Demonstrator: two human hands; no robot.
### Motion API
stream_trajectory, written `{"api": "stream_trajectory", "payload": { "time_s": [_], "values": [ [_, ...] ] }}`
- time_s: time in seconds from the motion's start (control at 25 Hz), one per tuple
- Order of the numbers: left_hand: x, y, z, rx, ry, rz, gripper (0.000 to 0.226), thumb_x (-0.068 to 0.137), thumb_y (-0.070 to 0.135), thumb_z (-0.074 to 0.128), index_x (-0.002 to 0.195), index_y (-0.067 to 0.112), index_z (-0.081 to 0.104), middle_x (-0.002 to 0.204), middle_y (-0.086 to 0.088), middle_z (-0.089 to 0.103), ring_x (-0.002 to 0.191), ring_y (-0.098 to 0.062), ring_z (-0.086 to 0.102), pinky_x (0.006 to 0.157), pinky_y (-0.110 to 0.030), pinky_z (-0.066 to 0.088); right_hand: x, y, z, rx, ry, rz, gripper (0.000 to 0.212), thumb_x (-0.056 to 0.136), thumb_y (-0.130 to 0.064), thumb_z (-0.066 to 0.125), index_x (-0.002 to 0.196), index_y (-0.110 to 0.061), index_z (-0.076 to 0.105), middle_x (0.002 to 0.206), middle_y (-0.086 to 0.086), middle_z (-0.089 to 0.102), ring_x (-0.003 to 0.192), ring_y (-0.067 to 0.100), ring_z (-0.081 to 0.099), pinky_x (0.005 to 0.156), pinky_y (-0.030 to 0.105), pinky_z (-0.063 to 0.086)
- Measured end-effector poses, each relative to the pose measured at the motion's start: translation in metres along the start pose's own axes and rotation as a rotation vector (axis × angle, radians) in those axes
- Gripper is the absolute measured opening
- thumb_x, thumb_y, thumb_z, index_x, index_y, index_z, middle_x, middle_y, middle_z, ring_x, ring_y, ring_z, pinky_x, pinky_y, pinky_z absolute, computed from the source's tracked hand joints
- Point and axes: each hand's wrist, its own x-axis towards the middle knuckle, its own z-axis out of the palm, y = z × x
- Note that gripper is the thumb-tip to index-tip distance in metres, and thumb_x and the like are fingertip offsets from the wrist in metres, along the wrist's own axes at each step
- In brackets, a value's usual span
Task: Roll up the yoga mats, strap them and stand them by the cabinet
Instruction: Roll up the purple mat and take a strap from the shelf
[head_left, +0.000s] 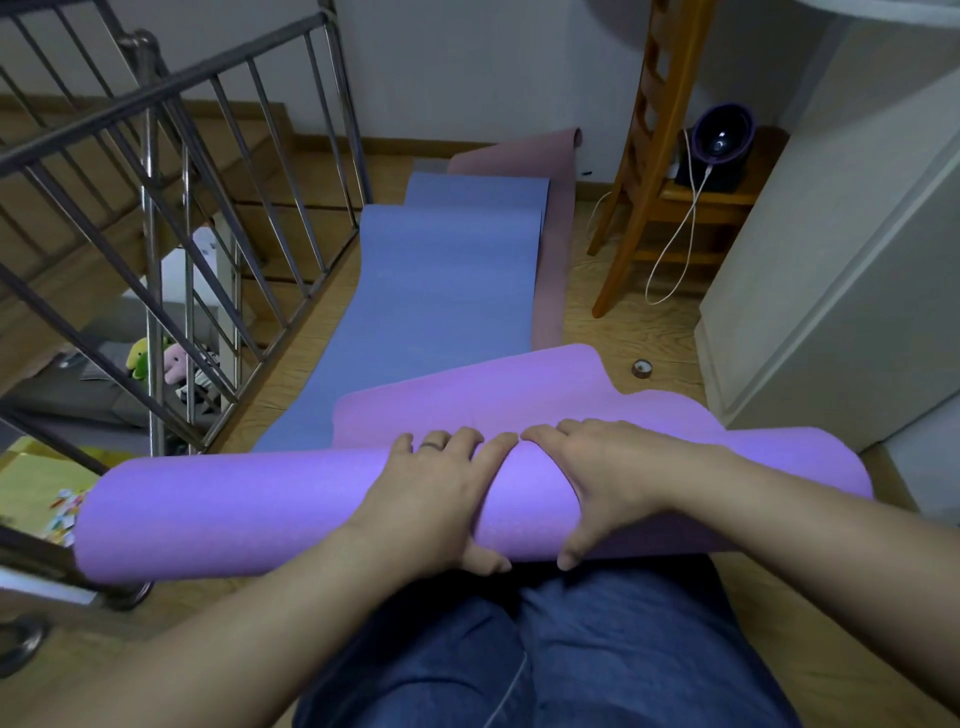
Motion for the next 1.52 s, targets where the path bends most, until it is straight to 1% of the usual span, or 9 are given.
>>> {"api": "stream_trajectory", "payload": {
  "time_s": [0.12,0.28,0.36,0.56,0.8,0.92,1.2,1.36,1.52],
  "values": [
    [0.011,-0.007,-0.002,-0.087,-0.004,0.004,0.108,0.063,0.072,0.064,0.148,0.030,0.011,0.138,-0.002,0.041,0.119,-0.027,0.047,0.098,-0.042,0.039,-0.002,-0.005,0.000,-0.112,0.047,0.038,0.120,0.061,-0.064,0.076,0.149,-0.019,0.008,0.139,0.009,0.041,0.124,0.029,0.044,0.099,0.044,0.041],
    [0.032,-0.020,-0.009,-0.233,-0.169,0.010,0.107,0.063,0.068,0.070,0.148,0.035,0.014,0.134,-0.002,0.047,0.119,-0.027,0.048,0.095,-0.039,0.041,-0.004,-0.020,0.030,-0.235,0.252,0.103,0.124,0.066,-0.065,0.070,0.150,-0.017,-0.007,0.147,0.012,0.025,0.131,0.031,0.031,0.103,0.053,0.029],
    [0.034,-0.019,-0.010,-0.216,-0.142,0.005,0.108,0.064,0.068,0.070,0.148,0.034,0.013,0.136,-0.002,0.045,0.120,-0.027,0.047,0.096,-0.041,0.039,0.001,-0.015,0.039,-0.213,0.319,0.113,0.122,0.064,-0.066,0.069,0.151,-0.018,-0.002,0.145,0.012,0.030,0.129,0.031,0.033,0.104,0.052,0.027],
    [0.008,0.002,0.009,0.107,0.048,-0.049,0.114,0.070,0.057,0.068,0.150,0.023,-0.007,0.150,-0.008,0.023,0.132,-0.030,0.033,0.107,-0.053,0.024,0.006,-0.007,0.036,-0.203,0.381,0.043,0.106,0.058,-0.062,0.069,0.144,-0.019,0.024,0.125,0.009,0.050,0.109,0.031,0.049,0.092,0.045,0.039],
    [0.008,-0.011,-0.021,-0.051,0.083,0.006,0.102,0.065,0.062,0.065,0.146,0.027,0.014,0.131,-0.002,0.046,0.114,-0.028,0.050,0.093,-0.041,0.043,-0.006,-0.010,-0.008,-0.208,0.293,0.007,0.100,0.058,-0.065,0.073,0.137,-0.023,0.028,0.116,0.005,0.054,0.104,0.027,0.053,0.082,0.038,0.044],
    [-0.002,-0.013,-0.040,-0.147,-0.032,0.056,0.099,0.061,0.063,0.069,0.142,0.033,0.020,0.121,0.001,0.052,0.108,-0.024,0.054,0.088,-0.039,0.048,-0.023,-0.010,-0.022,-0.182,0.184,-0.042,0.098,0.055,-0.070,0.074,0.131,-0.025,0.032,0.110,0.002,0.057,0.099,0.025,0.057,0.074,0.034,0.041],
    [0.010,-0.004,-0.037,-0.377,-0.462,0.059,0.095,0.055,0.062,0.079,0.135,0.046,0.030,0.123,0.011,0.057,0.108,-0.018,0.056,0.094,-0.037,0.048,-0.024,-0.008,-0.005,0.070,-0.137,-0.012,0.096,0.052,-0.067,0.078,0.130,-0.031,0.035,0.117,-0.003,0.058,0.101,0.020,0.058,0.087,0.037,0.051],
    [0.035,-0.015,-0.040,-0.533,-0.660,0.055,0.092,0.061,0.050,0.084,0.138,0.041,0.035,0.126,0.017,0.055,0.114,-0.013,0.056,0.101,-0.034,0.044,-0.031,-0.010,0.002,-0.053,0.031,-0.044,0.091,0.065,-0.065,0.071,0.136,-0.024,0.032,0.125,0.002,0.051,0.113,0.023,0.049,0.093,0.038,0.045],
    [0.045,-0.027,-0.038,-0.657,-0.789,0.022,0.096,0.055,0.057,0.082,0.137,0.042,0.036,0.124,0.019,0.057,0.112,-0.011,0.059,0.101,-0.036,0.046,-0.028,-0.020,0.022,-0.179,0.117,-0.025,0.113,0.064,-0.062,0.074,0.147,-0.015,0.014,0.137,0.007,0.039,0.122,0.027,0.040,0.099,0.044,0.039]
  ]
}}
